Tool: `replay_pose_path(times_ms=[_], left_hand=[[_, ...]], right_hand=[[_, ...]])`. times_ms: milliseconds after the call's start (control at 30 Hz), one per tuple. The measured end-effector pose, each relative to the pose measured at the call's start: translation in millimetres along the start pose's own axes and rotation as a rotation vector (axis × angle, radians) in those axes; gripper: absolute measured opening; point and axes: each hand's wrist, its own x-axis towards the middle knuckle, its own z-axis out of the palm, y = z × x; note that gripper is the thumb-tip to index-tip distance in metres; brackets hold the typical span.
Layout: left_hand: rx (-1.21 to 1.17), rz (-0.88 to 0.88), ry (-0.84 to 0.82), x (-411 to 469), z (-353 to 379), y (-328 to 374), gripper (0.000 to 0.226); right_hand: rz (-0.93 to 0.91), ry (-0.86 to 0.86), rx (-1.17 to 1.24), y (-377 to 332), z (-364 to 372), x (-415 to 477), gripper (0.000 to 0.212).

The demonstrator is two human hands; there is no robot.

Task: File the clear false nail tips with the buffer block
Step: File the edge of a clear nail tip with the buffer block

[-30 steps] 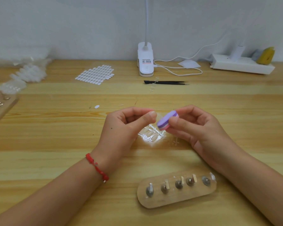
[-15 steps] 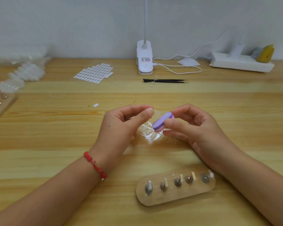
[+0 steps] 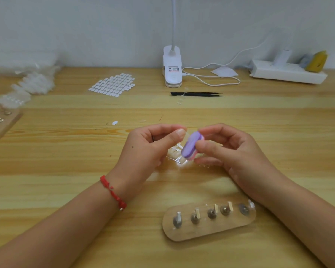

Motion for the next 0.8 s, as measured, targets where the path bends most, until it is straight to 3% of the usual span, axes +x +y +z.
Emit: replay_pose_path(times_ms=[200, 367, 533, 800], left_hand=[[0.01, -0.011, -0.019, -0.1, 0.6, 1.0, 0.023], [0.015, -0.005, -0.053, -0.5, 1.0, 1.5, 0.016], [0.021, -0.011, -0.033, -0.5, -0.4, 1.3, 0.008], [0.011, -0.001, -0.051, -0.8, 1.4, 0.6, 0.008]], right_hand=[[0.01, -0.007, 0.031, -0.6, -1.3, 0.2, 0.022], [0.026, 0.018, 0.071, 0.1, -3.6, 1.8, 0.021], [0.043, -0.097, -0.045, -0.9, -0.6, -1.2, 0.024], [0.042, -0.081, -0.036, -0.4, -0.9, 0.0, 0.027]])
